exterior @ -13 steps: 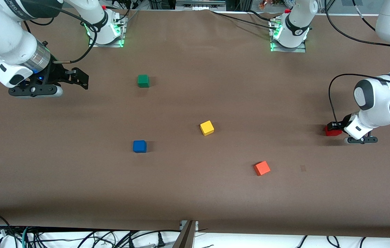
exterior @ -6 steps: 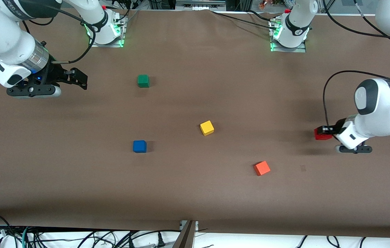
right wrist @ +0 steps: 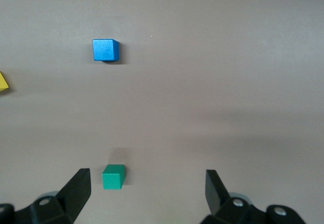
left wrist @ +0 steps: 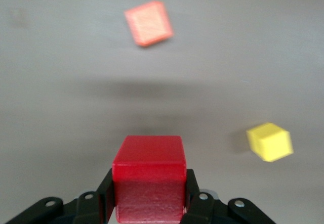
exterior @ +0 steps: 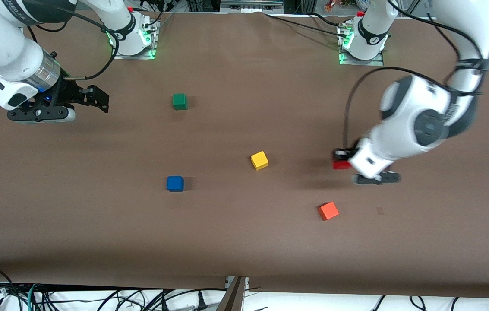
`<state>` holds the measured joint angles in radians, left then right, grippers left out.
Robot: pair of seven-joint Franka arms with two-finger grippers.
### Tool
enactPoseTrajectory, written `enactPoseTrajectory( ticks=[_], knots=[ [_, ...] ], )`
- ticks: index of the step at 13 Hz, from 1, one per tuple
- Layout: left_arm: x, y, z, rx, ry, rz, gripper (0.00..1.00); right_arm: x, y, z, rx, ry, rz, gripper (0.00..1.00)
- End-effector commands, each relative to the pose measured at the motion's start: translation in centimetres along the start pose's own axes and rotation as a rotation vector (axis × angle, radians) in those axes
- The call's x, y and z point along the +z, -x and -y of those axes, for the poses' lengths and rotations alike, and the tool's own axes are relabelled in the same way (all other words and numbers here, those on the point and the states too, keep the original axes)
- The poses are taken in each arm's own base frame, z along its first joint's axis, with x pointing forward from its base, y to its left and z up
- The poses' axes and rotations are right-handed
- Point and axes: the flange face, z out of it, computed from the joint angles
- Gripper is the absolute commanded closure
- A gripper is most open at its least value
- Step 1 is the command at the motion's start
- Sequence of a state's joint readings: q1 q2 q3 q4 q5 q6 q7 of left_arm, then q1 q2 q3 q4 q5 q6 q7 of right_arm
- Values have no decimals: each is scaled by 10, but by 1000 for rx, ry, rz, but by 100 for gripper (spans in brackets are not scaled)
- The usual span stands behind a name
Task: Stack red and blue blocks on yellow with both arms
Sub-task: 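Carry the red cube with the left gripper over the yellow cube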
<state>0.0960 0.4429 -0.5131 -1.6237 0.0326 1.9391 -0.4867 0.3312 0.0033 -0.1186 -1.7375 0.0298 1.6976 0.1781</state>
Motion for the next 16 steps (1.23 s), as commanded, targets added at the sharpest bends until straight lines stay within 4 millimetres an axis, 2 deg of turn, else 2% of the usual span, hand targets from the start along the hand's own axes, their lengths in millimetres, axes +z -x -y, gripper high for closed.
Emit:
enactPoseTrajectory(
  ticks=[1,4,6,8,9,12,16],
  knots=[
    [14,9,-76,-30,13,10,65,-6,0,-1,-8,2,-1,0],
    [33,15,-131,-69,48,11,65,-8,1,0,-9,1,-4,0],
    [48,19,-149,-40,36,-32,65,-7,1,0,-9,2,-2,0],
    [65,24,-167,-102,44,-53,65,-7,1,0,-9,2,-2,0],
    [71,27,-172,-132,34,-66,66,-7,1,0,-9,2,-2,0],
    [84,24,-168,-251,8,-70,66,-7,1,0,-9,2,-2,0],
    [117,37,-185,-320,-41,-65,67,-8,0,0,-11,2,-8,0]
  ],
)
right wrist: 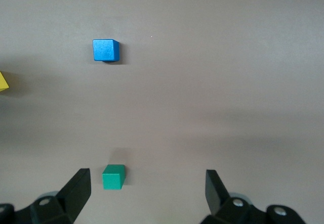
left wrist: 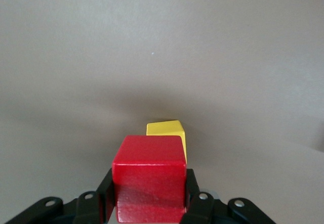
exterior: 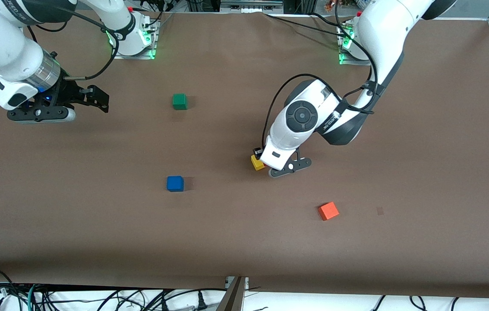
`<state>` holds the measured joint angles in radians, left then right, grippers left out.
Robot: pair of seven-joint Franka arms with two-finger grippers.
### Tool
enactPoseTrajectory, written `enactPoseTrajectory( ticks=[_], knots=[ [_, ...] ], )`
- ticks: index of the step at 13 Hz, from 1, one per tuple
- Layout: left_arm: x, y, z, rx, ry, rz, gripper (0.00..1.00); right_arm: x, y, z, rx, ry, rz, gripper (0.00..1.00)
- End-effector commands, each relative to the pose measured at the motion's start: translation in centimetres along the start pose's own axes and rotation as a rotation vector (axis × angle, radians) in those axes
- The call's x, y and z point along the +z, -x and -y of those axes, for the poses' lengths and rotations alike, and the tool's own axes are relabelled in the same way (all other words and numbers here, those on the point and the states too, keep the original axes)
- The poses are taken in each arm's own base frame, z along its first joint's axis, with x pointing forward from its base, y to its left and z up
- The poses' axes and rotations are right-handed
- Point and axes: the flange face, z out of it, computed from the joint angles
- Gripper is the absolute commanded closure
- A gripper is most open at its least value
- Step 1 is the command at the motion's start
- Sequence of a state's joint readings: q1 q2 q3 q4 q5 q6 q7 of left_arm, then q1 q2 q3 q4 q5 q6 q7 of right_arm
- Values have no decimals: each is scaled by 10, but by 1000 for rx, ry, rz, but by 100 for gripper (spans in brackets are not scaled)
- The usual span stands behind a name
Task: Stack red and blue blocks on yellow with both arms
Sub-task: 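Carry the red cube with the left gripper over the yellow cube, then lower the red cube onto the yellow cube with the left gripper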
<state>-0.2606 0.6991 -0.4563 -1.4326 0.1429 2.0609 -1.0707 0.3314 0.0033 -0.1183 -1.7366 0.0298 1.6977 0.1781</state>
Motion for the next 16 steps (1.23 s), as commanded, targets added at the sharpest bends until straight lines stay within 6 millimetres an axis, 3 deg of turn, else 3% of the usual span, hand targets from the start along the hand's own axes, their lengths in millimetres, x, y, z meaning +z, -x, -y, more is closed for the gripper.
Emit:
enactPoseTrajectory(
  ticks=[1,5,10,16],
  knots=[
    [16,8,-13,-48,-35,-30,67,-9,-1,0,-9,5,-17,0],
    [31,10,-15,-79,-44,-12,67,-10,-4,0,-8,7,-22,0],
    [40,16,-33,-87,-30,-12,67,-17,-7,-2,-5,3,-44,0],
    [58,21,-33,-74,-55,-4,66,-20,-16,2,-9,5,-58,0]
  ],
)
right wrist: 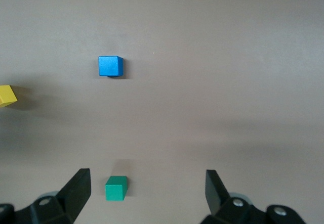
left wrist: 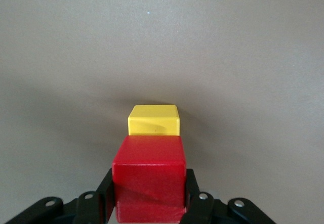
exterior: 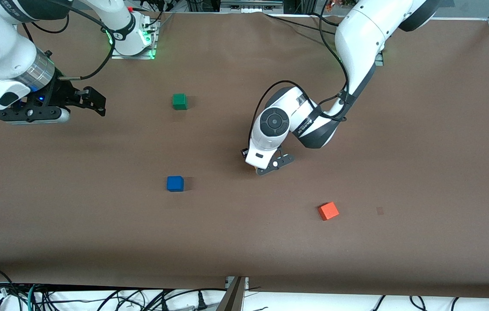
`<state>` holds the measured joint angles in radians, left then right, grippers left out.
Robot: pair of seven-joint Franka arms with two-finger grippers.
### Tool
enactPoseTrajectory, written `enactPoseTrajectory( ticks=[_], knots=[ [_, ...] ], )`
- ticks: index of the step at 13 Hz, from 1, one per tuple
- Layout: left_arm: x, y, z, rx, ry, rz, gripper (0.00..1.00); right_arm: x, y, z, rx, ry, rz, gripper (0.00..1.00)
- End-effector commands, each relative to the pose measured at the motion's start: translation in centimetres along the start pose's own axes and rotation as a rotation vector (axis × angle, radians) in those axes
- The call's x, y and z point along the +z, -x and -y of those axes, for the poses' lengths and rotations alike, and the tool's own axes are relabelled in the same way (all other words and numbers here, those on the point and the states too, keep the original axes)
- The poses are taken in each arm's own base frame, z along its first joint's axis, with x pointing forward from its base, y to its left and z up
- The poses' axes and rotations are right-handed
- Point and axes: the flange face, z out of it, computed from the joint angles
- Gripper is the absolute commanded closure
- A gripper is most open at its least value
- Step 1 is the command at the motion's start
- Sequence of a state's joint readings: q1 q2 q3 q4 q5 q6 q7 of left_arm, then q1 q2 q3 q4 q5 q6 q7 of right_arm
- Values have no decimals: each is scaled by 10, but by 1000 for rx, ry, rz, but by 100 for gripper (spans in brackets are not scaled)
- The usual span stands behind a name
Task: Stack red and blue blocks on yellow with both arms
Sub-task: 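Lower the red cube onto the yellow cube with the left gripper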
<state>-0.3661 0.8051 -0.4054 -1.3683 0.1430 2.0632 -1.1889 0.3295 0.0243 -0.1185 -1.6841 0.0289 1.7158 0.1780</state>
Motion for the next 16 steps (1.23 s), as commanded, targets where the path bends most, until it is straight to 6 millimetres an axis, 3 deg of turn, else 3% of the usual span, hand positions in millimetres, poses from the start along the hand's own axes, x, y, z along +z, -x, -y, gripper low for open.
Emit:
enactPoseTrajectory(
  ticks=[1,16],
  knots=[
    [0,-1,-8,4,-5,-30,66,-4,-6,1,-10,11,-10,0],
    [4,-3,-12,0,-9,-48,65,3,-10,1,-10,9,-10,0]
  ],
)
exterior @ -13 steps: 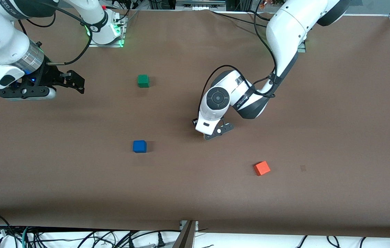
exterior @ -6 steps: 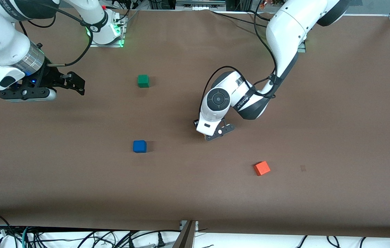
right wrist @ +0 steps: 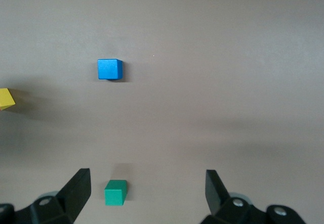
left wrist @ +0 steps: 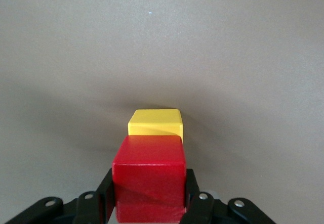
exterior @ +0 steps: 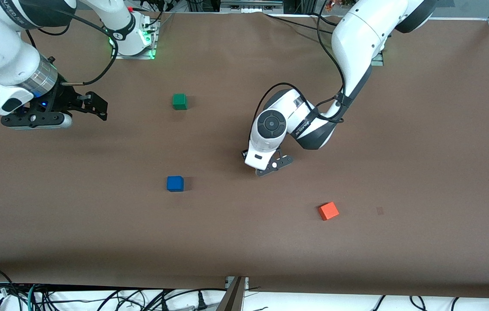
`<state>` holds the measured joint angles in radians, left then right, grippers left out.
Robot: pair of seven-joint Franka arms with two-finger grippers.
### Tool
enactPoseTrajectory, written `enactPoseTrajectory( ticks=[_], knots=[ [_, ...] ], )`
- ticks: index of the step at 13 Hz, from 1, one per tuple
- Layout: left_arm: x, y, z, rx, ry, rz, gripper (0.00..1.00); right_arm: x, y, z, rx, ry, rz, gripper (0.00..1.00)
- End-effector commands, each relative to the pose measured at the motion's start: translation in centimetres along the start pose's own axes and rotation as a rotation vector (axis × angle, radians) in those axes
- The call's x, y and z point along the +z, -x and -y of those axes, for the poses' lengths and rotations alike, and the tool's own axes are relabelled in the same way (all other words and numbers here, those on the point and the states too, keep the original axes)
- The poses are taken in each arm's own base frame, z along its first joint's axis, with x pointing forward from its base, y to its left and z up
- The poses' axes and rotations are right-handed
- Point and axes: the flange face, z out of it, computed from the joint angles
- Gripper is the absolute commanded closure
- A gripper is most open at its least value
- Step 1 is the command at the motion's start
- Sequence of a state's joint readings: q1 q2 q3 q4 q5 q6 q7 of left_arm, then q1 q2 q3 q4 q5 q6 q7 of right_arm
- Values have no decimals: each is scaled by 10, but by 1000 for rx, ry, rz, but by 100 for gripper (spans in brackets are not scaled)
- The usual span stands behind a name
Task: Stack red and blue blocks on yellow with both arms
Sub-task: 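Lower the red cube onto the yellow cube with the left gripper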
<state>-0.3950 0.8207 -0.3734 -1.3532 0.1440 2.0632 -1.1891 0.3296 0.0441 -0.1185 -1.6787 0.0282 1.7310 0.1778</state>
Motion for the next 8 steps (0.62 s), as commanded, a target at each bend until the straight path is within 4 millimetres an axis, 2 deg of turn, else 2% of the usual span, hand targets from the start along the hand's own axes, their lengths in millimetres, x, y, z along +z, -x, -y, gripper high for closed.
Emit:
enactPoseTrajectory(
  ticks=[1,8],
  knots=[
    [-5,-2,-10,-1,6,-34,65,-6,-4,-1,-10,6,-13,0],
    [3,0,-10,6,-11,-42,61,-6,-4,-1,-7,1,-12,0]
  ],
)
